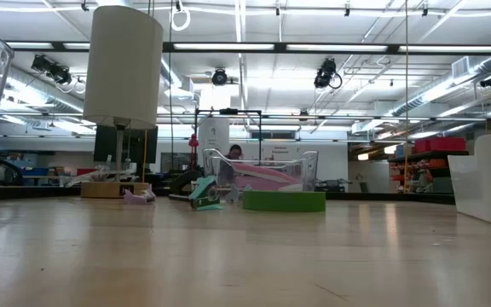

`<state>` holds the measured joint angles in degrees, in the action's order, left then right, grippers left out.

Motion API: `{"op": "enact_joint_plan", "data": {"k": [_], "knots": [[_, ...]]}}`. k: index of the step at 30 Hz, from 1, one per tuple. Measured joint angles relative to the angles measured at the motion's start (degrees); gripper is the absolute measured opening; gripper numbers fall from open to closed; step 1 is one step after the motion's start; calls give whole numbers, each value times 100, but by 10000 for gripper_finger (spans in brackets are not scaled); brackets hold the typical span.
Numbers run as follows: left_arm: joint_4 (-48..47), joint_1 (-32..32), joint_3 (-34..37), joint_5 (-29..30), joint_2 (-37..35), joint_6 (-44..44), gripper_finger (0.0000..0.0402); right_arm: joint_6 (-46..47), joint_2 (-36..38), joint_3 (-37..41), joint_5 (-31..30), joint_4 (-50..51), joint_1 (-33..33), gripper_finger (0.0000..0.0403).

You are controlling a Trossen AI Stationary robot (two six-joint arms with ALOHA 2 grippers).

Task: Pick and place Stapler, Stapler remover, tape
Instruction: Put the green tape into the bottom transparent bin

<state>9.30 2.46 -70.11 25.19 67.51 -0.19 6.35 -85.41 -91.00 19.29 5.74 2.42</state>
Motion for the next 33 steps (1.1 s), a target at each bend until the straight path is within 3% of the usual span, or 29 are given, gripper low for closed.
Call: {"op": "enact_joint_plan", "data": {"k": [14,23,27,33], "knots": [[-6,-2,2,-511,86,110,307,2,-21,0,-1,-54,-2,78],[52,32,4,-425,362,-785,307,114,-24,17,-29,3,-4,78],[15,30,8,-445,378,-802,306,92,-26,11,15,-9,-3,78],[17,31,13,-421,374,-802,265,87,-25,11,22,-11,-4,78]]}}
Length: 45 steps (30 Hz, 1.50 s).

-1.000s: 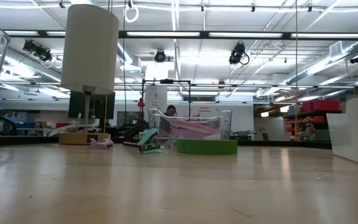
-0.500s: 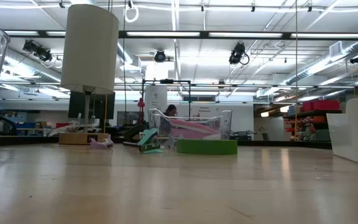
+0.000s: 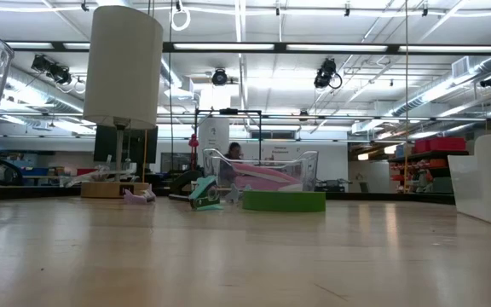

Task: Pick and place Stapler, Stapler remover, tape
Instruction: Put the green tape into the bottom transparent bin

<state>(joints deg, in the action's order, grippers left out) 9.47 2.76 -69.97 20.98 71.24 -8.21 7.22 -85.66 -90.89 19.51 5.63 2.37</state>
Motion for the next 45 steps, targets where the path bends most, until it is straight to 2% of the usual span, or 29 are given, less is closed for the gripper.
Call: {"op": "enact_joint_plan", "data": {"k": [8,15,25,29,34,45], "knots": [[17,-4,0,59,-9,4,156,-17,6,-2,9,9,-4,78],[22,-4,0,83,-12,22,91,-3,13,-6,89,13,0,78],[17,-2,-2,67,-11,52,90,2,14,-7,94,13,0,78],[13,0,-2,105,-11,93,90,6,14,-7,92,17,2,90],[-4,9,-2,63,2,165,90,193,12,-9,326,6,11,127],[-24,13,-2,58,2,148,90,508,12,-17,203,-72,13,223]]}}
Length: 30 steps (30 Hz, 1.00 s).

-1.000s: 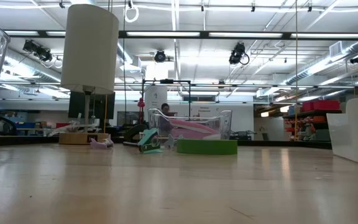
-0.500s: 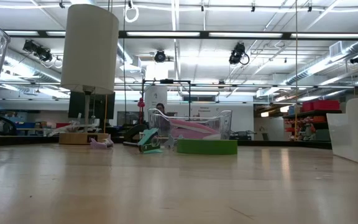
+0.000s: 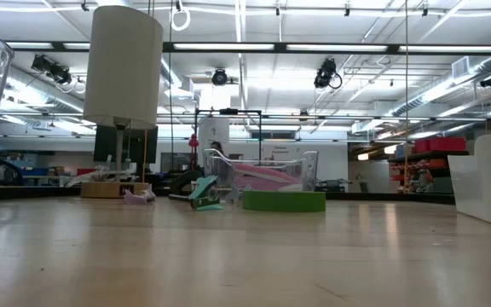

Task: Pick and place Stapler, Stapler remover, tape
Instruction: Put the green tape into the bottom transparent bin

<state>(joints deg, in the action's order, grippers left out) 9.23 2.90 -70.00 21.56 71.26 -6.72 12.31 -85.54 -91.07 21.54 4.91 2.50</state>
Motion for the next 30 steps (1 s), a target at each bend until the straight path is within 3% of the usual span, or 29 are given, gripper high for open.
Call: {"op": "enact_joint_plan", "data": {"k": [6,13,23,30], "knots": [[5,0,0,12,-1,-32,90,48,14,0,5,15,2,263],[-85,-116,4,116,-157,-206,90,30,148,0,11,93,13,274],[-1198,-211,2,-12,-919,-146,90,-122,466,0,-253,705,153,274],[-2234,-198,2,-668,-1320,211,90,-189,516,0,-311,822,234,275]]}}
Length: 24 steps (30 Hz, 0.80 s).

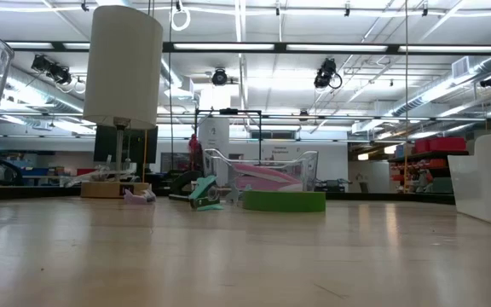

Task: Pick and place Stapler, Stapler remover, tape
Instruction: Put the green tape into the bottom transparent bin

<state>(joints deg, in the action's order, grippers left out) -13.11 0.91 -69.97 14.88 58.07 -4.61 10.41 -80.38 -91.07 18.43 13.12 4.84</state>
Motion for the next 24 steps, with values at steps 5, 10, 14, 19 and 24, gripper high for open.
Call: {"op": "enact_joint_plan", "data": {"k": [5,10,14,19,24], "knots": [[-680,121,-2,-822,-161,136,90,2,2,0,-81,41,2,275],[-1251,402,-2,-1219,-178,137,90,4,2,0,-150,69,2,275],[-1827,717,-2,-1259,-182,-15,90,11,2,0,-150,68,0,275],[-2476,1194,-2,-1265,-182,101,90,74,2,2,-150,69,0,275],[-2962,1660,-7,-1264,-96,145,90,53,2,3,-150,103,0,274]]}}
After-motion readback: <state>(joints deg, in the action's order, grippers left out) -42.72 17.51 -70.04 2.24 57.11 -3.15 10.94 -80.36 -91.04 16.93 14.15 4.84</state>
